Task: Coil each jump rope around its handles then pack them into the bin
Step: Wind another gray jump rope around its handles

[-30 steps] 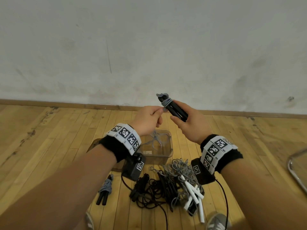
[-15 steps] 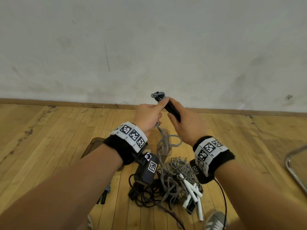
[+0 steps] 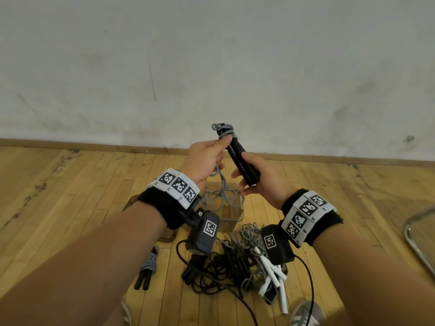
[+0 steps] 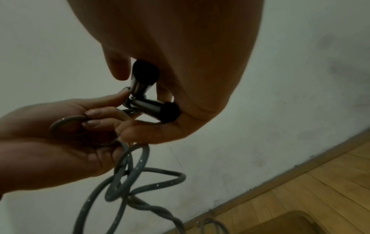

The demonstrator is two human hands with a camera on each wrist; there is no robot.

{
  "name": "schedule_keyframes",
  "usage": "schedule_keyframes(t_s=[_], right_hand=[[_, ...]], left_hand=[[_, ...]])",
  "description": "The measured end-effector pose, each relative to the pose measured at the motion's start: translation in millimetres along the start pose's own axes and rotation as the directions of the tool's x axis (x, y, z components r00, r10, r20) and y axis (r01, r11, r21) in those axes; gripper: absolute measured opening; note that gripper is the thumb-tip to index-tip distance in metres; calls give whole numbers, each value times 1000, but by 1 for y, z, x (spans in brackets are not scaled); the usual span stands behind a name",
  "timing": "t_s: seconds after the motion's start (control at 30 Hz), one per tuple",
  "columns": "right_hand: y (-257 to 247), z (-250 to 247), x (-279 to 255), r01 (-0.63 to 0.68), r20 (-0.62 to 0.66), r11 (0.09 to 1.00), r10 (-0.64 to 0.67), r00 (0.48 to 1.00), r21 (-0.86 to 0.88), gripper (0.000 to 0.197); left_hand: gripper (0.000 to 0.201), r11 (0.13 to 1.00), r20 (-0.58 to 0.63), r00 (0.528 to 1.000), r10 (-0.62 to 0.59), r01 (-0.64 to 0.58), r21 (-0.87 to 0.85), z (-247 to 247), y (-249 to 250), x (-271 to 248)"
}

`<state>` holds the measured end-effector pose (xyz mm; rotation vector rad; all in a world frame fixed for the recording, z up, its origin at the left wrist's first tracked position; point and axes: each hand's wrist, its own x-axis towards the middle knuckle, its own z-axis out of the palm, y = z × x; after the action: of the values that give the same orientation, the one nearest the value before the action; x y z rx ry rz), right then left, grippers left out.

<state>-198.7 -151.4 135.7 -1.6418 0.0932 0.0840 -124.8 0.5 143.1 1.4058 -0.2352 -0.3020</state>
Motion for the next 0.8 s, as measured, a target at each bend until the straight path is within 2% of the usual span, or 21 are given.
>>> schedule_keyframes(t_s=[0.07,0.13,0.2,0.27,0.37,0.5,0.63,0.7,0.8], right_hand=[[2,1,3,43,20,998,-42,999,-50,29],[3,1,6,167,16,978,-166,986,-125,22],[5,1,11,276,-21,919,-293,956,-281,31],[7,-1,14,316,-43,856,-363,931,-409,45],[10,-12,16,250,-76,805,-341,937,-538,54],[12,-21,15,182,-92,682,-346,934,-709,54],[10,-14,12,110,-90,488,-368,925,-866,55],[12,-10,10,107,-58,387,-392,918,-916,56],[17,1,6,99,-28,289,-406,913,-952,61]], left_hand=[[28,1000,0,1000,3,-3,-3,-1,1,-1],[27,1000,-10,1000,11,-10,16,-2,3,-2],[24,999,-23,999,32,-30,44,-3,4,-1],[21,994,-49,998,47,-42,100,-2,1,-1],[26,982,-97,993,65,-46,186,-1,-6,-1],[28,976,-89,993,78,-58,209,3,-10,-4],[24,975,-75,995,73,-55,216,4,-8,-5],[31,979,-92,994,58,-38,199,5,-6,-6],[39,982,-157,987,32,-2,187,4,-6,-6]])
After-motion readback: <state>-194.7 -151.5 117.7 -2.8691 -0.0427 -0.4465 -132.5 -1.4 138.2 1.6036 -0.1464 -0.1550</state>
